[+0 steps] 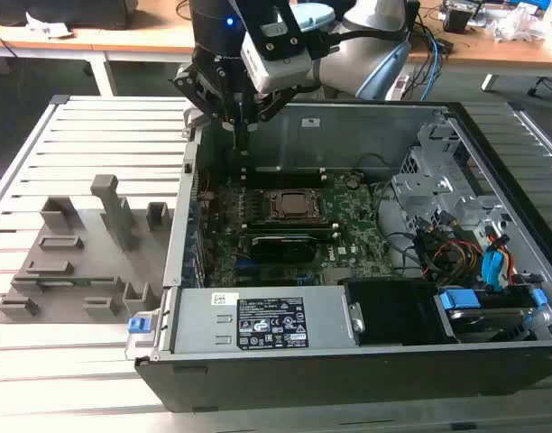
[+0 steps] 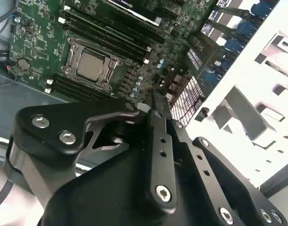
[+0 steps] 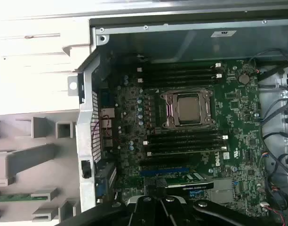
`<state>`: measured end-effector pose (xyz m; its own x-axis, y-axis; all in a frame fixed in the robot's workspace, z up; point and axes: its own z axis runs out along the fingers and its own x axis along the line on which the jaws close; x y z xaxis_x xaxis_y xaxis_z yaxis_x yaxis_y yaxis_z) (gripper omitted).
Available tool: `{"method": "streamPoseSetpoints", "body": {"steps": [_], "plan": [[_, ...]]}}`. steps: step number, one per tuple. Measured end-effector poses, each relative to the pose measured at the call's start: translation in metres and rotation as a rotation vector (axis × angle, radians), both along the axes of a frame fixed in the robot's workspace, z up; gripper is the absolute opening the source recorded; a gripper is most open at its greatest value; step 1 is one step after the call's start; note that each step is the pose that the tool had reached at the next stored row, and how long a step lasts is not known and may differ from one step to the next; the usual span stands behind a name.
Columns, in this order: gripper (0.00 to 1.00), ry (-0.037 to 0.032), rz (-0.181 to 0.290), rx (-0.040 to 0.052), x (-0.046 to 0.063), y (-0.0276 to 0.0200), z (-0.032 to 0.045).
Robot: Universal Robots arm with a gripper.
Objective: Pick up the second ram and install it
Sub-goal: 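Reach for the second ram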
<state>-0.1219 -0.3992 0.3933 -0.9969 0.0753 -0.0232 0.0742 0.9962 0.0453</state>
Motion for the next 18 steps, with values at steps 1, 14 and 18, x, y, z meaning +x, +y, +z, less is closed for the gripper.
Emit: {"method": "streamPoseSetpoints", "body": {"steps": [1, 14, 18], "plan": [[0.11, -0.0001, 0.0, 0.0, -0.002, -0.0001, 0.0], [0.11, -0.0001, 0.0, 0.0, -0.033, 0.0, -0.0001], [0.11, -0.0001, 0.0, 0.0, -0.05, 0.0, -0.0001]]}}
